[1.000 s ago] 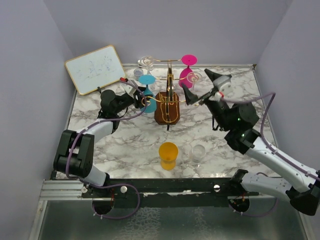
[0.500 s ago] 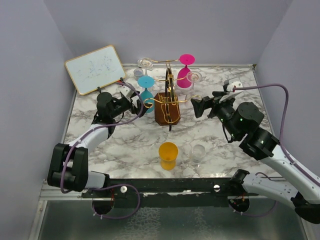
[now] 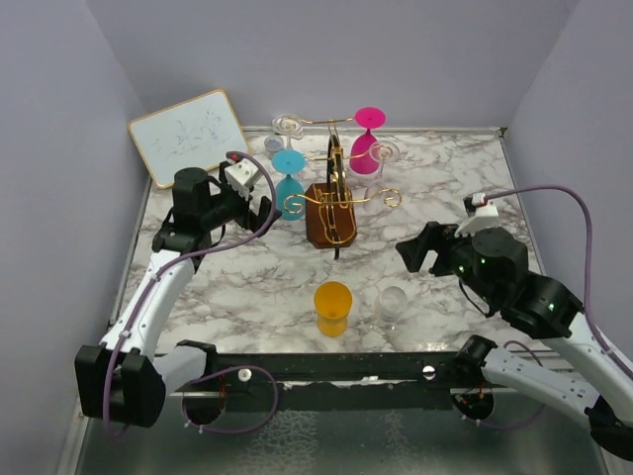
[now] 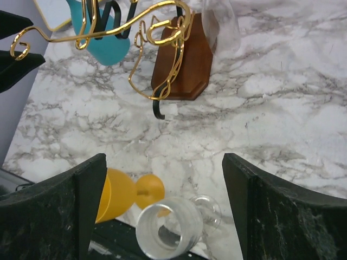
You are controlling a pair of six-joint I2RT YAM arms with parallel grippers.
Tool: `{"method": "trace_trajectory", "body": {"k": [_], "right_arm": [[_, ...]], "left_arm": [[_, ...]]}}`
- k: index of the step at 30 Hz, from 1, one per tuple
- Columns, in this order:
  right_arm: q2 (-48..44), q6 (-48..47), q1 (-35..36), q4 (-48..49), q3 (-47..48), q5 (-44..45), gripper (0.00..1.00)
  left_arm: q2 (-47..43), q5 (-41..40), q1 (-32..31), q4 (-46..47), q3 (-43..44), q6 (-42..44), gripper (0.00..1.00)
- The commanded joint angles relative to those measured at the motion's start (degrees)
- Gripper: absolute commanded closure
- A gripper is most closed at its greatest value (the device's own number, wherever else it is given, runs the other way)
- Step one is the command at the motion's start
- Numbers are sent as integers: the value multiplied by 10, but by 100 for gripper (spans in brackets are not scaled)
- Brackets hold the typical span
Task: Place the wine glass upside down on the wine glass rack
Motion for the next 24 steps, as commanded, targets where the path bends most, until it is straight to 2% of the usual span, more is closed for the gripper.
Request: {"method": "trace_trajectory", "body": {"k": [1, 5, 10, 14, 19, 24], "right_arm": [[-26, 71, 1, -101, -5, -43, 14], [-21, 82, 1, -132, -11, -60, 15], [-41, 82, 1, -110, -46, -66, 14], [-43, 68, 1, -98, -57, -69, 15], [-10, 58, 1, -130, -31, -86, 21], [30, 58, 1, -183, -20, -101, 32]], "left_arm": [[-45, -93, 3, -205, 38, 60, 1], [-60, -119, 3, -343, 73, 89, 1], [-121, -45, 3, -470, 105, 132, 3], [-119, 18, 2, -555, 157, 147, 6], [-81, 69, -11, -621, 195, 169, 11], [-77, 84, -39, -620, 200, 148, 11]]}}
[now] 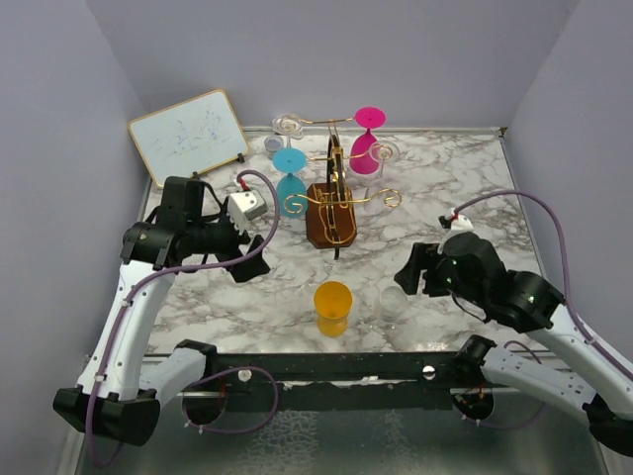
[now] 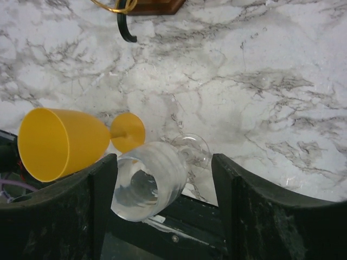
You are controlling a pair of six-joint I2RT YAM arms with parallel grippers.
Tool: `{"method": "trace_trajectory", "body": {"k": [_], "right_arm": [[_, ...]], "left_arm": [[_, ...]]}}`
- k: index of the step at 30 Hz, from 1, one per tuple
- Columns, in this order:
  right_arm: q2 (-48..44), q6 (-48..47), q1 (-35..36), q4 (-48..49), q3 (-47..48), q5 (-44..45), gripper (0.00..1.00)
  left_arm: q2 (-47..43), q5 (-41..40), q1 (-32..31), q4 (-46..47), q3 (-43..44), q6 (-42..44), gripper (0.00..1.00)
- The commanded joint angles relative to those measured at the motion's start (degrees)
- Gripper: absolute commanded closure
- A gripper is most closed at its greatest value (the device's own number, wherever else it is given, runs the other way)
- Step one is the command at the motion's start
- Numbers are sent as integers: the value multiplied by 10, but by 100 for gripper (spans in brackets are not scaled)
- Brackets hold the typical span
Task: Place the wine glass upside down on the wine glass rack
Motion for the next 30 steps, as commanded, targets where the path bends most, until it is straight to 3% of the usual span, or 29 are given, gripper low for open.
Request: {"method": "trace_trajectory", "body": {"k": [1, 5, 15, 19, 23, 30], "right_arm": [[38, -10, 1, -60, 14, -31, 36], [62, -9, 1, -77, 16, -35, 52], [95, -12, 1, -99, 37, -36, 53], [83, -2, 1, -120, 73, 15, 42], [66, 9, 1, -139, 121, 71, 40], [80, -35, 1, -158, 132, -19, 49]], "left_arm": [[-8, 46, -18, -27, 5, -14, 11], [-25, 23, -11, -4, 3, -33, 11], [-43, -7, -5, 23, -28, -41, 11], [-45, -8, -6, 28, -34, -44, 11], [-44, -6, -5, 33, -39, -47, 11], [-44, -16, -5, 40, -43, -54, 11]]}}
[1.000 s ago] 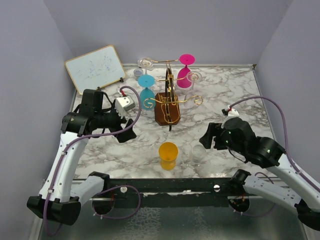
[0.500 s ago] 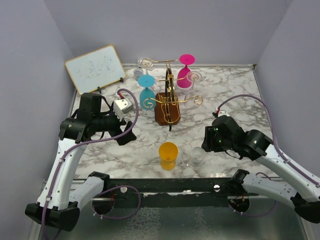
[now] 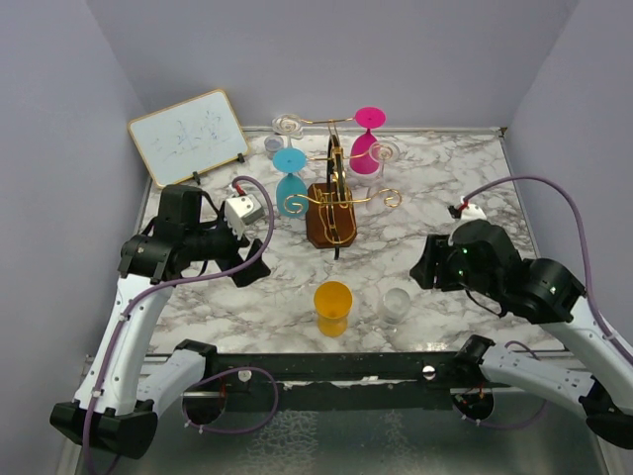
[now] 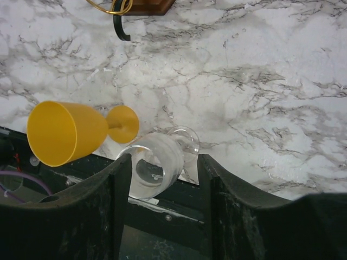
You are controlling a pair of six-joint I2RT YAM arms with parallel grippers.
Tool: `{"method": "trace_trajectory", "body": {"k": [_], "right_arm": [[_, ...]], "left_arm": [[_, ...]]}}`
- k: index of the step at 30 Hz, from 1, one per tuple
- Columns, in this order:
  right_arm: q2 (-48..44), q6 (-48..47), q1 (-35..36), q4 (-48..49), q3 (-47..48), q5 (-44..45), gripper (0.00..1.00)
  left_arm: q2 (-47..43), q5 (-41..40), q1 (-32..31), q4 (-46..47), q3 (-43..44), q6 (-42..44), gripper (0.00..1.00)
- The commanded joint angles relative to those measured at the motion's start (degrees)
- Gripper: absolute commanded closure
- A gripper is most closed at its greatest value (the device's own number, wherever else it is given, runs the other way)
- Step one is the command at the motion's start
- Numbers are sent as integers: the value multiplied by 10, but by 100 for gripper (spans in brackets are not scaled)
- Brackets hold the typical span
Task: Place the wine glass upside down on the wine glass rack
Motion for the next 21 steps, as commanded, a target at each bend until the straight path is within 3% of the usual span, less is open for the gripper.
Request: {"method": "trace_trajectory", "body": {"k": [1, 21], "right_arm": [[32, -25, 1, -41, -3, -44, 50], [71, -35, 1, -12, -73, -110, 54]], "left_arm": [[-9, -16, 5, 17, -6, -11, 11], [-22, -36, 10, 29, -14, -22, 10]]}}
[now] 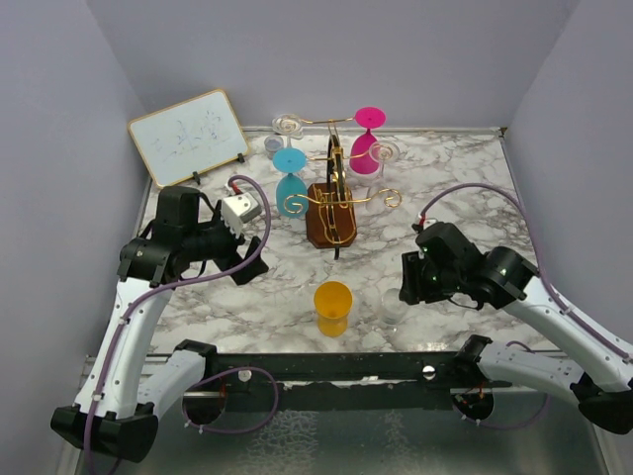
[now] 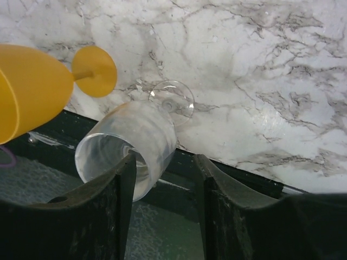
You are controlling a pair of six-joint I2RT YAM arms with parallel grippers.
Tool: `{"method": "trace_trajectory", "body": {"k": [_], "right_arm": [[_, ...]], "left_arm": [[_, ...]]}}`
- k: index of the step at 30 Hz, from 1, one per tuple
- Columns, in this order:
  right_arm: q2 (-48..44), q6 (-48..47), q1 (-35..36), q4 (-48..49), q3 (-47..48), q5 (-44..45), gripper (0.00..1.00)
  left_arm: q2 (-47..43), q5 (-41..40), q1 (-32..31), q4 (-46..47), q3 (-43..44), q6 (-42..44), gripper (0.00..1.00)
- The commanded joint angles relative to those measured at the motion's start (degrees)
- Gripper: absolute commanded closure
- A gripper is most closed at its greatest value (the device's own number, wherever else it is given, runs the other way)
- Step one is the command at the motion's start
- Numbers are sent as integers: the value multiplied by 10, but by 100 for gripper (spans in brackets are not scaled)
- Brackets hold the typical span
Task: Place the wine glass upside down on the wine glass rack
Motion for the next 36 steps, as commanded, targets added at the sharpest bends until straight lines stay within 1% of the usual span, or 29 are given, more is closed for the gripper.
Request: {"method": "trace_trajectory", "body": {"k": [1, 4, 8, 10, 12, 14, 15, 16, 17, 21, 26, 30, 33, 36], "right_arm": [[4, -1, 1, 3, -25, -18, 54], [4, 3, 0, 7, -39, -10, 56], [15, 4, 1, 18, -57, -5, 64], [26, 3, 1, 23, -59, 0, 65], [36, 0, 0, 27, -60, 4, 72], [46, -2, 1, 32, -61, 6, 74], [51, -4, 1, 37, -63, 1, 81], [56, -4, 0, 39, -64, -1, 91], [60, -3, 1, 39, -65, 1, 98], [39, 16, 1, -11, -28, 48, 99], [-33, 45, 1, -68, 84, 114, 99], [-40, 52, 1, -111, 177, 159, 99], [-46, 41, 1, -106, 247, 178, 99], [-56, 15, 1, -66, 303, 151, 99]], "left_arm": [[-13, -7, 4, 7, -2, -1, 9], [-16, -8, 6, 10, -2, 0, 9], [-19, -9, 7, 6, -2, 3, 9], [-22, -9, 8, 7, -2, 4, 9], [-24, -10, 8, 7, -2, 4, 9], [-26, -9, 9, 7, -3, 4, 9], [-27, -9, 10, 7, -3, 4, 9], [-27, -9, 10, 7, -2, 4, 9], [-28, -8, 10, 6, -2, 3, 9], [-29, -6, 10, 3, 3, -2, 9], [-24, 3, 10, -6, 21, -3, 9], [-17, 39, 10, -22, 44, -7, 9], [-16, 63, 10, -24, 63, -14, 9], [-17, 82, 11, -29, 95, -14, 9]]}}
